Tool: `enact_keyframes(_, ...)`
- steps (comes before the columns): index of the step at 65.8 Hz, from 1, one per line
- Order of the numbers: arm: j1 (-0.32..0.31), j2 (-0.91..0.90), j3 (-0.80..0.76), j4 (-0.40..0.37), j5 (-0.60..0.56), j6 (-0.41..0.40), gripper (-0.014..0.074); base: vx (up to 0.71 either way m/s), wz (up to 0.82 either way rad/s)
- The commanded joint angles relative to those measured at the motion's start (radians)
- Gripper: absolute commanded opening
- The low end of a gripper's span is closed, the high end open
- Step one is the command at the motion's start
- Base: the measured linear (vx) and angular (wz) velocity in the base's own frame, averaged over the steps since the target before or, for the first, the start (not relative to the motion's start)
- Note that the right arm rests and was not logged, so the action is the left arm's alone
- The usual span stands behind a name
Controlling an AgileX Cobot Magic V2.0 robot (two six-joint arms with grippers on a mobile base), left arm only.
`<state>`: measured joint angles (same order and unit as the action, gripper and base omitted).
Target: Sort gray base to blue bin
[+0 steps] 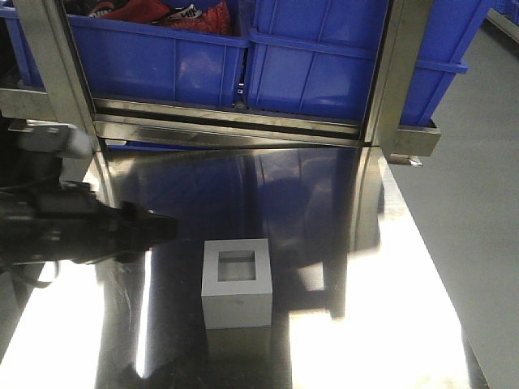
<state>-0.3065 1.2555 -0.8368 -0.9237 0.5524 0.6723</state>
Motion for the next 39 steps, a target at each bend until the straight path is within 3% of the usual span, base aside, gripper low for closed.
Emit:
enact_keyframes(1,-0.075,0.045,-0.053,-0.015,-0.093,-0.025,0.0451,0.0,0.0)
enact_keyframes(16,-0.16,0.203,-0.139,0.15,-0.15,-0.218,0.0451,0.0,0.0)
enact_keyframes(24,-0.195,0.255,-0.192,0.285,-0.145,-0.335,0.0451,0.0,0.0)
enact_keyframes(39,-0.236,0.323,-0.243,0.583,-0.125,-0.655,0.0451,0.0,0.0)
